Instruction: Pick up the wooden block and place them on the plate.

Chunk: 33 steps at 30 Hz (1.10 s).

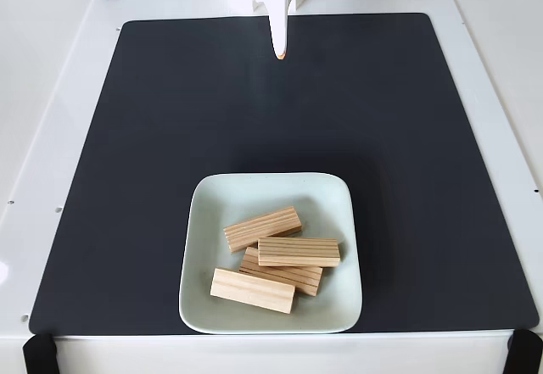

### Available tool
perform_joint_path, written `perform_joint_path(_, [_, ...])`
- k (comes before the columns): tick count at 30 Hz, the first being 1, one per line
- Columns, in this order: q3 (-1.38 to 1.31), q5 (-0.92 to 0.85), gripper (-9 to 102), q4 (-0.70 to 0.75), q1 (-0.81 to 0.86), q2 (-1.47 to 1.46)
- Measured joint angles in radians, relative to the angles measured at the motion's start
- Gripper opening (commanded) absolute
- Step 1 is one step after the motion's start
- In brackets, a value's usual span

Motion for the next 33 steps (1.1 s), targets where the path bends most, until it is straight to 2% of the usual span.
perform_joint_path(33, [-0.009, 0.000, -1, 0.009, -0.008, 0.005])
